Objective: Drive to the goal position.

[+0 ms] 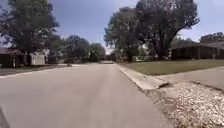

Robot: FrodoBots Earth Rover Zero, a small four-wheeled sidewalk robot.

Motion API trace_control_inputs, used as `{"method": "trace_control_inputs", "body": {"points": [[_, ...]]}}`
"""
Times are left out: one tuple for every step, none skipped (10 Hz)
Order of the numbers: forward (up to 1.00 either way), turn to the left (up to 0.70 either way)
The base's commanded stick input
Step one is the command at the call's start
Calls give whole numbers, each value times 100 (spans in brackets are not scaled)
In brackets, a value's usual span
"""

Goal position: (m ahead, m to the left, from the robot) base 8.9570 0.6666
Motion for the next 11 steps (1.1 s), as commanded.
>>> {"method": "trace_control_inputs", "body": {"points": [[70,0],[70,0],[70,0],[70,0],[70,0],[70,0],[70,0],[70,0],[70,0],[70,0],[70,0]]}}
